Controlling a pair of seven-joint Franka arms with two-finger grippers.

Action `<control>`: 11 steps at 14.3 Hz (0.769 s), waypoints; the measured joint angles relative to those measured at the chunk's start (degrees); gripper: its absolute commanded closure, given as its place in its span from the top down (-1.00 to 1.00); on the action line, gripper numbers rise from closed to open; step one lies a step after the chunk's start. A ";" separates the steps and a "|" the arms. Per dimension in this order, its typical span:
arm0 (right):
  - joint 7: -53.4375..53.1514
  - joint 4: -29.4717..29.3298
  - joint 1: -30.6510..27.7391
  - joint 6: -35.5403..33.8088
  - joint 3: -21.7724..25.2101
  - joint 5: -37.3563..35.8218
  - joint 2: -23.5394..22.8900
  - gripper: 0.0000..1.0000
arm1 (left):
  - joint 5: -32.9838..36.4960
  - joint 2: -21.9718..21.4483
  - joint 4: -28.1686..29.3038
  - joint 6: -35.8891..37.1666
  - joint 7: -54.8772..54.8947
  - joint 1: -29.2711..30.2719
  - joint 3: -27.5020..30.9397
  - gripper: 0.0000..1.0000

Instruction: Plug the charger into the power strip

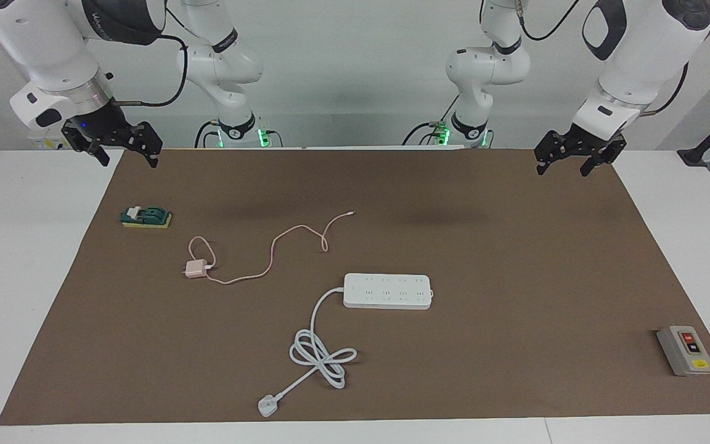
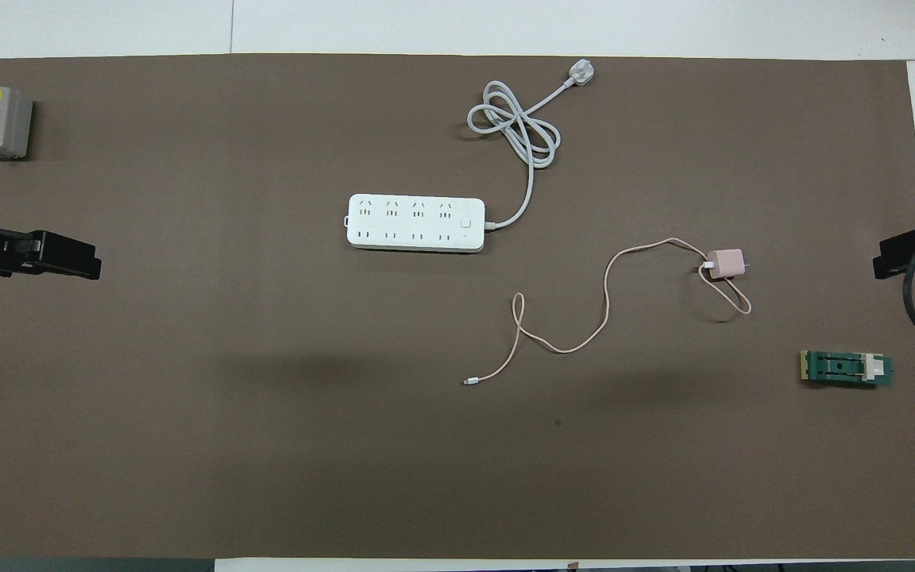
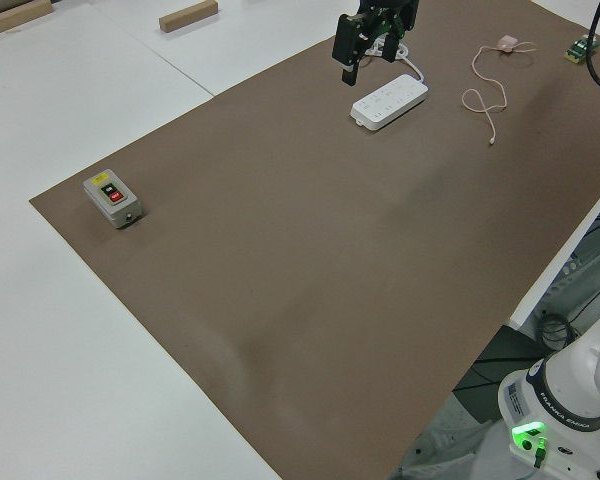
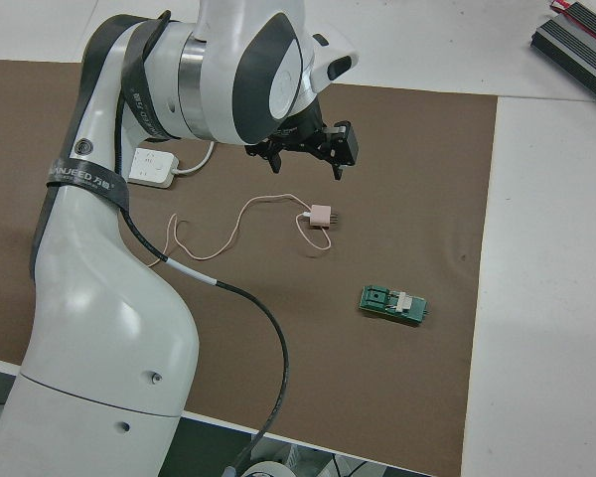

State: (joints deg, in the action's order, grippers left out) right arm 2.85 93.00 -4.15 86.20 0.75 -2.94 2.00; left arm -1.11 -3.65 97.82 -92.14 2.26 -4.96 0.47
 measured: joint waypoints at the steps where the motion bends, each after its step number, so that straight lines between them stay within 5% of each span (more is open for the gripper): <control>1: 0.00 0.00 0.00 0.00 0.00 -0.03 0.00 1.00 | 0.00 0.00 0.00 0.00 0.00 0.00 0.00 1.00; 11: -1.16 0.05 -1.03 0.57 0.39 -0.51 0.01 1.00 | 0.00 0.00 0.00 0.00 0.00 0.00 0.00 1.00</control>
State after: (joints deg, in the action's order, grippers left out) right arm 1.69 93.05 -5.18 86.77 1.15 -3.45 2.01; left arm -1.11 -3.65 97.82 -92.14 2.26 -4.96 0.47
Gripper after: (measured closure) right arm 0.000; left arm 0.000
